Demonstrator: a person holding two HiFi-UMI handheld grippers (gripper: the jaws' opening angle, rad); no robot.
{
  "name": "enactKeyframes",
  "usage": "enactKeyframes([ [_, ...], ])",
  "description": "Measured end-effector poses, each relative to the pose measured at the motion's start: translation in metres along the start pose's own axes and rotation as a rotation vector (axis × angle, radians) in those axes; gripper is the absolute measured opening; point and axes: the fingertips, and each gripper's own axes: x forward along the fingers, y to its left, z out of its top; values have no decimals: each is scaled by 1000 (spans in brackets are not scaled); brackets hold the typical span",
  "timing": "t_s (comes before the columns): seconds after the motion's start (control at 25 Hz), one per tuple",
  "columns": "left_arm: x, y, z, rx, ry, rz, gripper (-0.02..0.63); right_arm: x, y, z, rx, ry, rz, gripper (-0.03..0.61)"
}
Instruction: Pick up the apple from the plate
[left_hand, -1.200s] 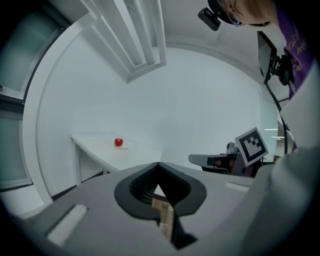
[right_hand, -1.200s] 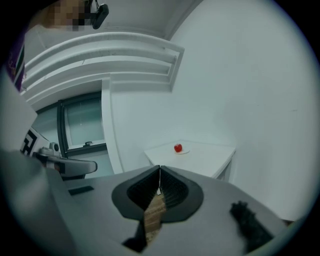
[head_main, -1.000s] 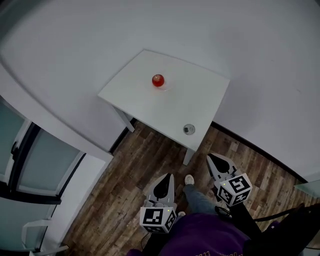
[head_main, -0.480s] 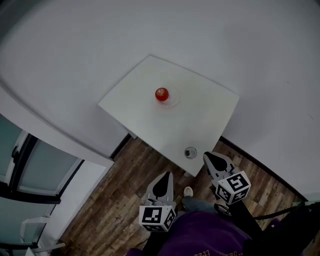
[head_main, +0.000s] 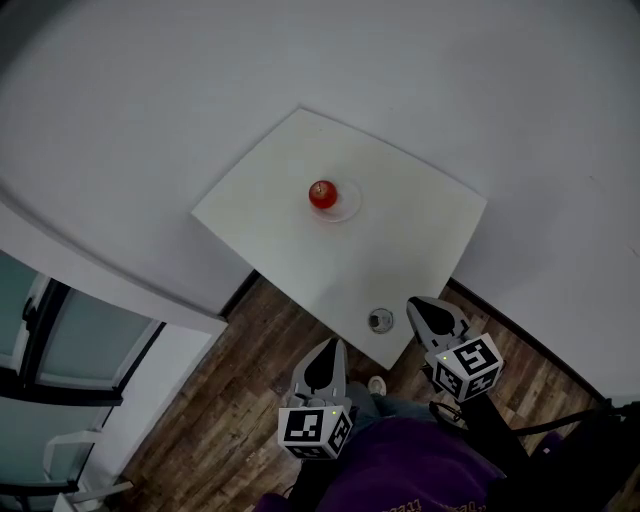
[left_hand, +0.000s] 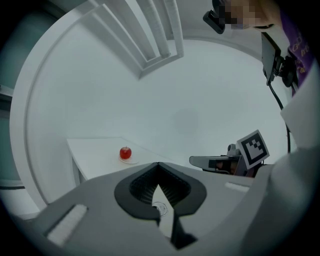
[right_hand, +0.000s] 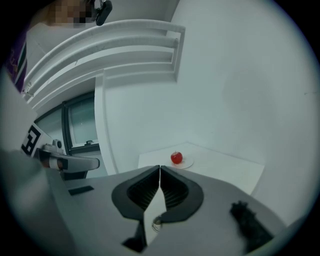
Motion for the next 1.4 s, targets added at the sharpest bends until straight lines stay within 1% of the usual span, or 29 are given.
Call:
enactKeyframes([
  [0.2,13,18,7,-10,-6,27,6,23,-6,2,-4,8,11,12],
  [0.4,33,44,20,-8,-3,37,6,54,-13,17,-4,0,6,12],
  [0.56,58,63,37,7,-2,19,6,85,-21,26,-8,10,3,12],
  [0.76,83,84,50,-5,5,1,6,123,-27,34,-16,34,2,12],
  [1.04,115,116,53,-13,53,-9,6,173,-34,45,-41,53,17,12],
  [1.16,129,128,60,-14,48,-20,6,194,-41,48,-47,62,11,13],
  [1.4,153,146,61,-28,61,-36,6,227,-54,46,-59,94,10,14],
])
